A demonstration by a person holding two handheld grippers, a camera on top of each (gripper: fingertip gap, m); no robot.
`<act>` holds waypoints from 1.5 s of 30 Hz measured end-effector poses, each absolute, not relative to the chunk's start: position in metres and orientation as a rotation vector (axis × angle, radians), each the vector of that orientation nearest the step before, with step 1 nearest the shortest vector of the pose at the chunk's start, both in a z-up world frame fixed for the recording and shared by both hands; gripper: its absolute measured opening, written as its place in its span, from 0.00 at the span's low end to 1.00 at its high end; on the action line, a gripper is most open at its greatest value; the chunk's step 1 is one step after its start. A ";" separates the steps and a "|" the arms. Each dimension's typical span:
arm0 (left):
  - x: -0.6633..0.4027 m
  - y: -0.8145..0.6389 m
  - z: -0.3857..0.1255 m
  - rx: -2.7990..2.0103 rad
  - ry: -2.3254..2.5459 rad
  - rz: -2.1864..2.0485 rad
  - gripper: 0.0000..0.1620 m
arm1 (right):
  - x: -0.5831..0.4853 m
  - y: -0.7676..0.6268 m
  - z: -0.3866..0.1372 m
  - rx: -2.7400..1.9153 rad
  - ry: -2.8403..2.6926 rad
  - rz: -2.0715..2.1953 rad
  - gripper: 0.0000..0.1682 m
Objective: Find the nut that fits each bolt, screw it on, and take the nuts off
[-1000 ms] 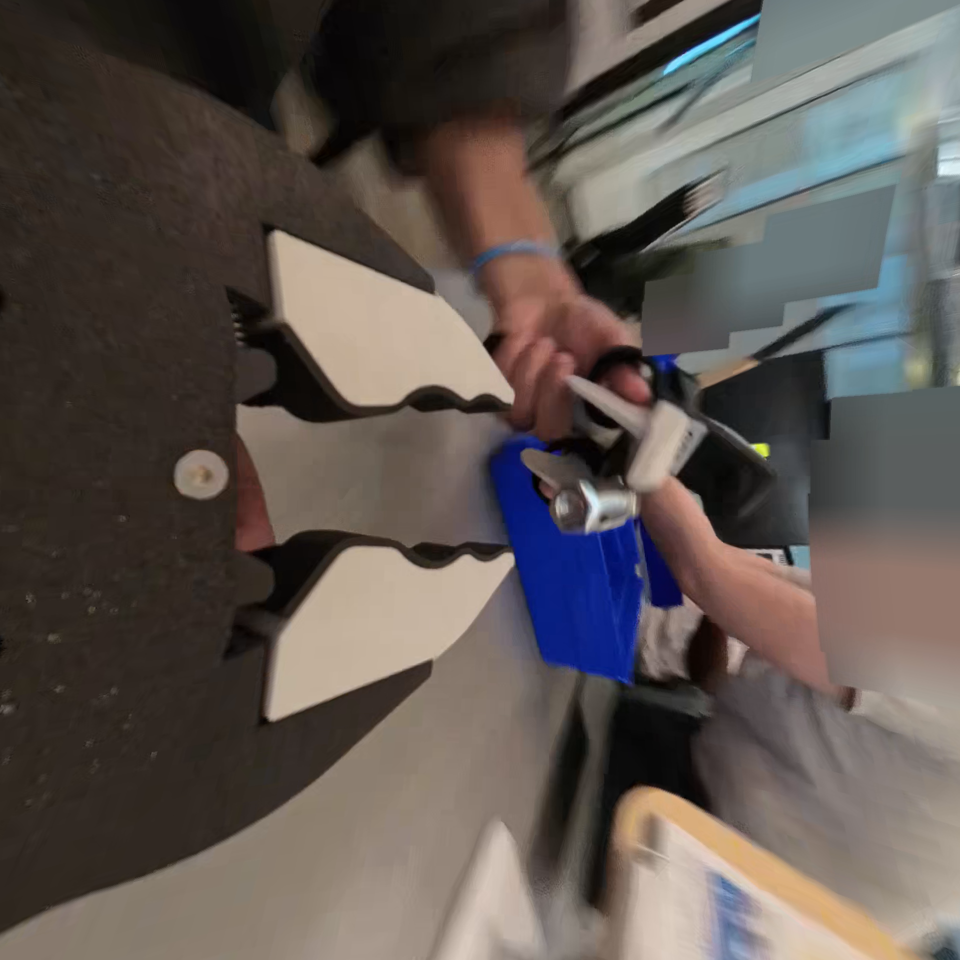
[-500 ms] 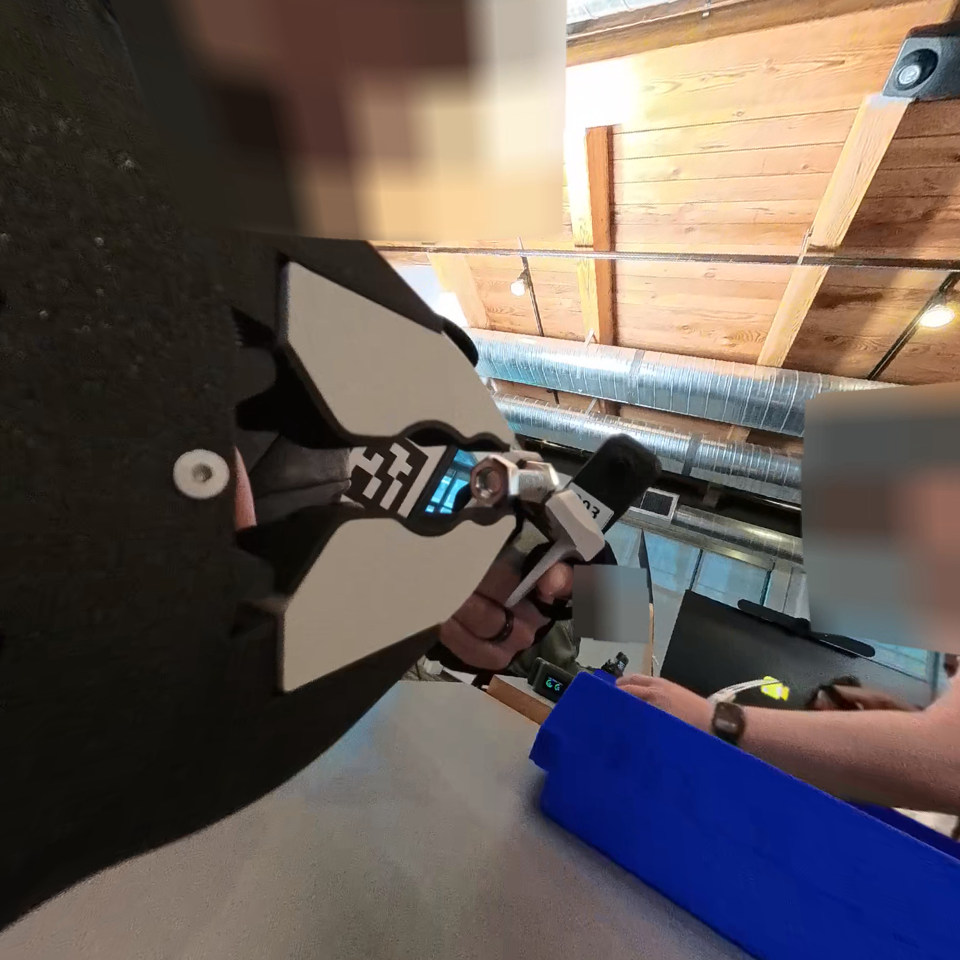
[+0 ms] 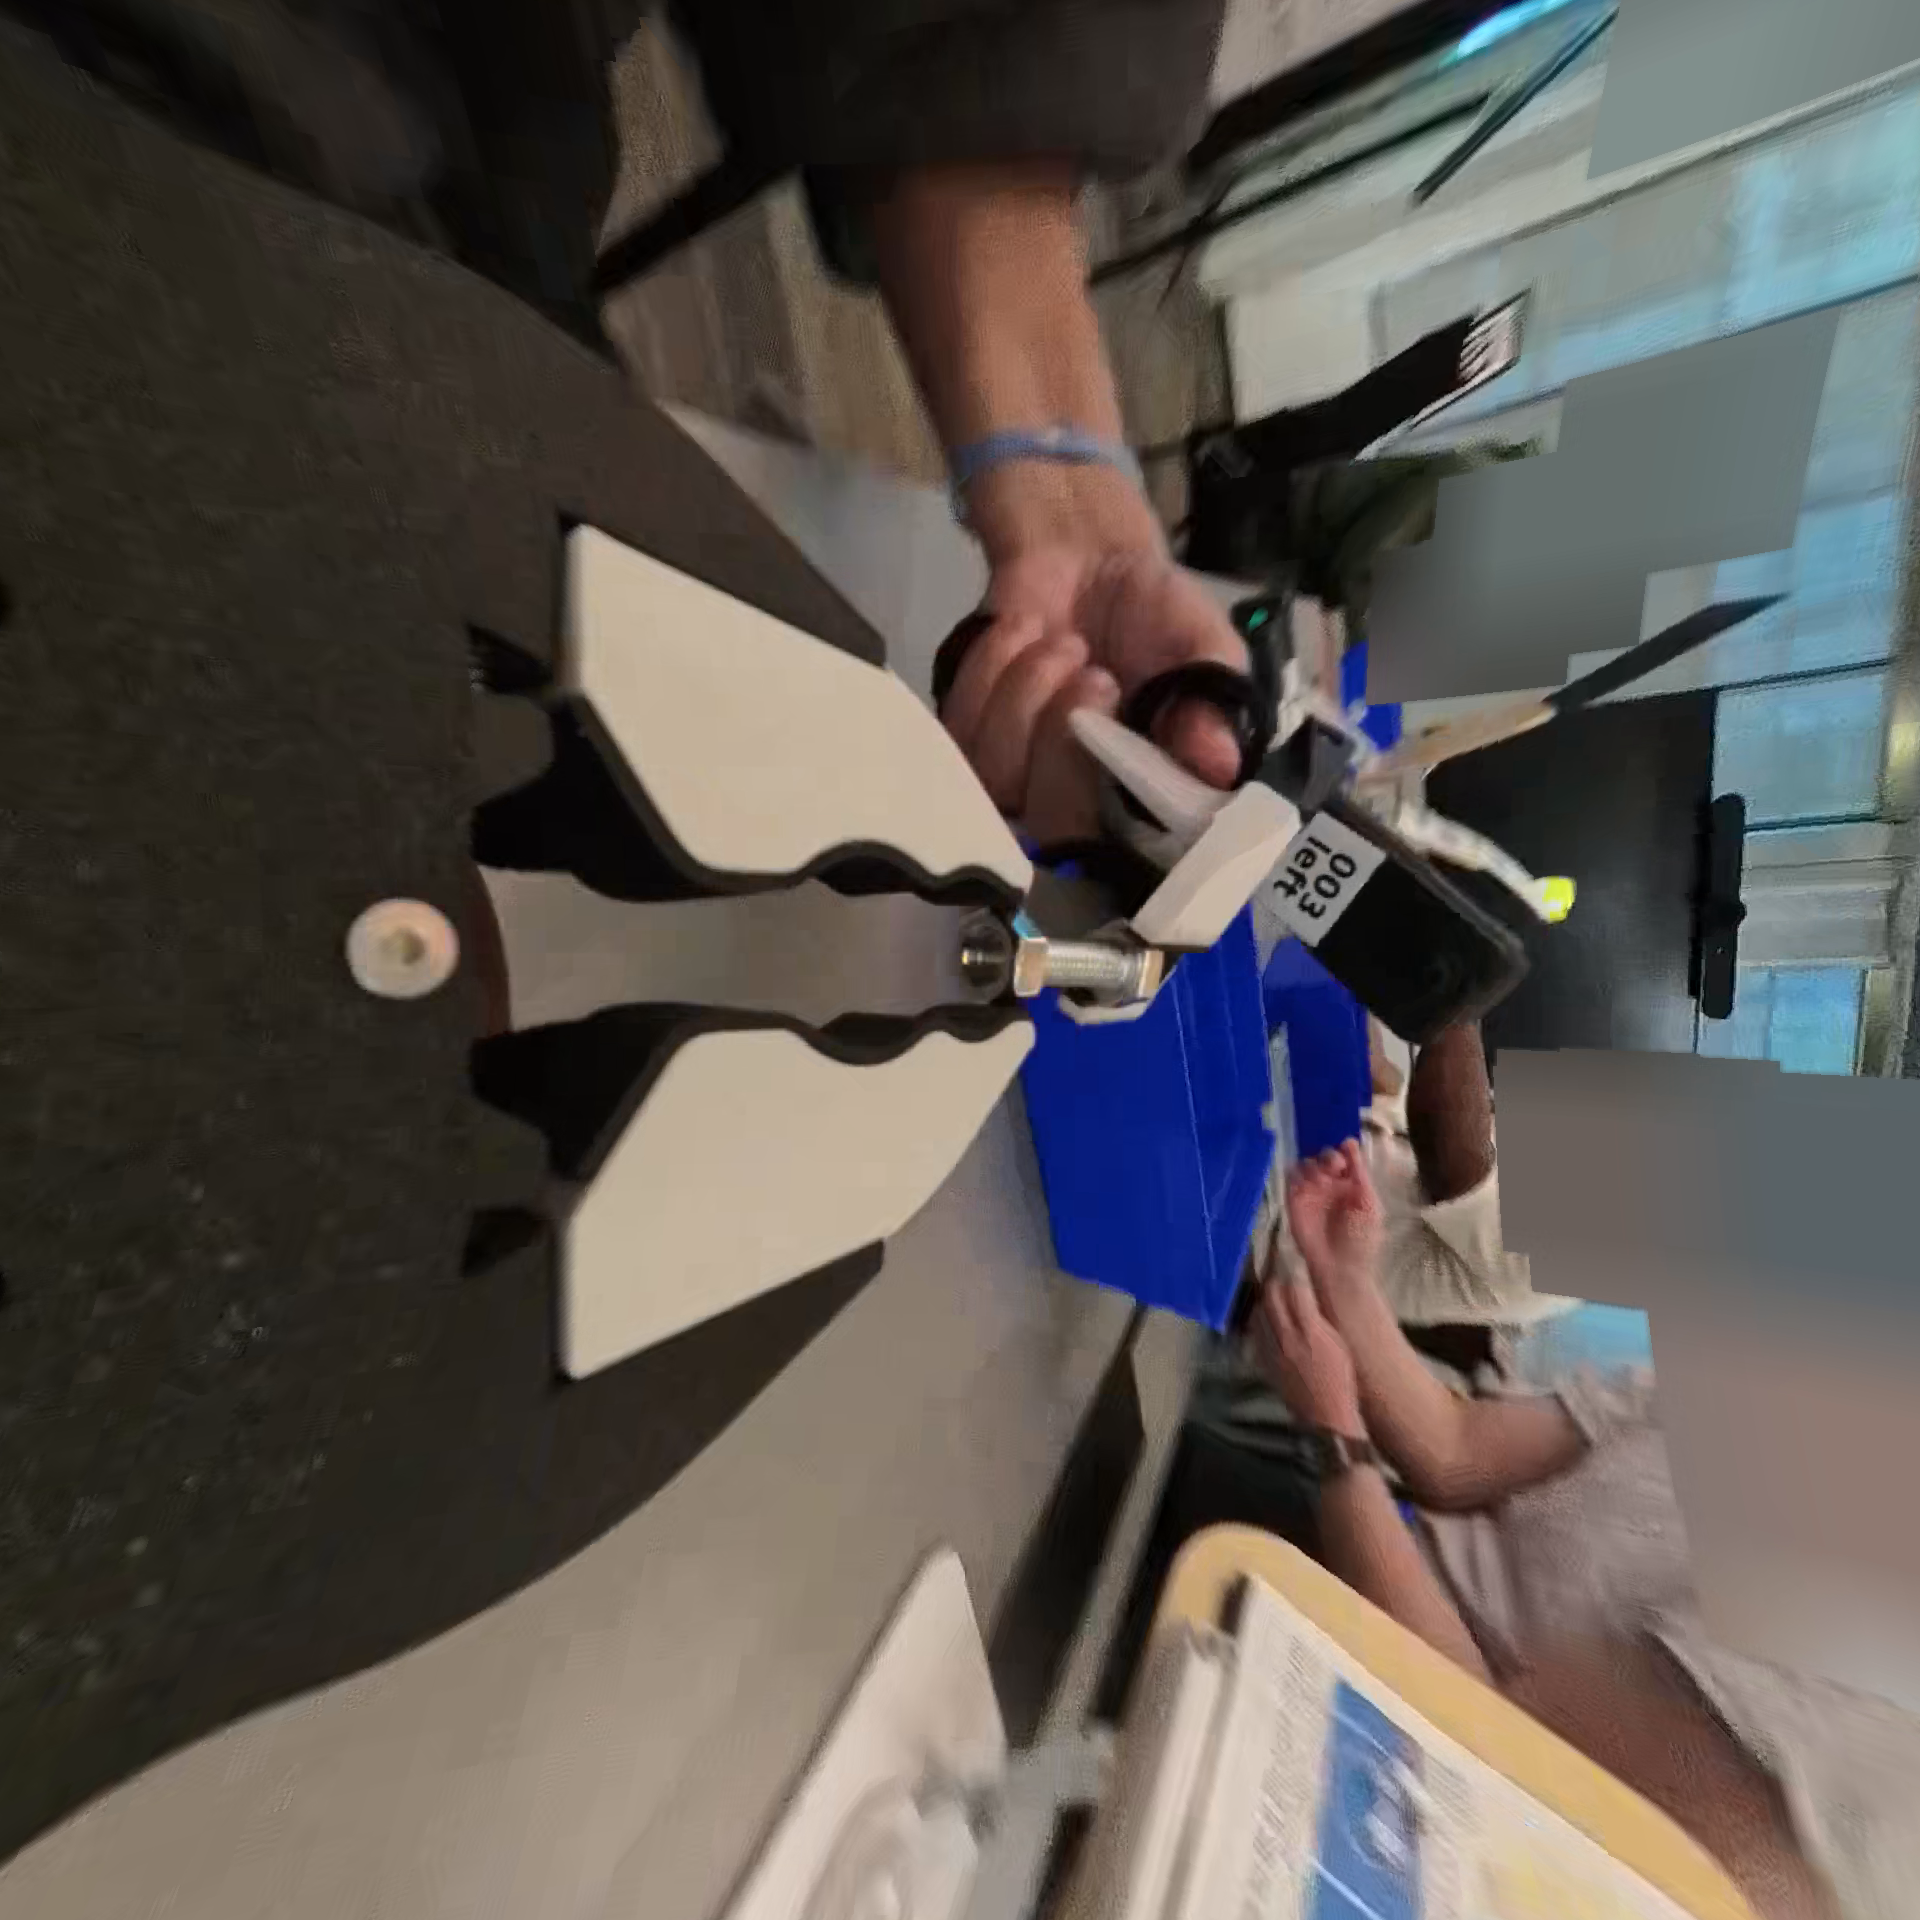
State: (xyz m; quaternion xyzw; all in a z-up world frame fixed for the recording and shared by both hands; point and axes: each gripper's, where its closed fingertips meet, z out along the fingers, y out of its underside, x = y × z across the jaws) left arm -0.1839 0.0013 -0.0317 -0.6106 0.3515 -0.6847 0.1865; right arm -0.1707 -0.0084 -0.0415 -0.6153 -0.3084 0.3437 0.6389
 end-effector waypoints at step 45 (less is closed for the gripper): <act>-0.195 0.006 -0.028 -1.564 1.195 -1.509 0.10 | -0.190 -0.006 -0.042 -1.290 0.187 2.323 0.12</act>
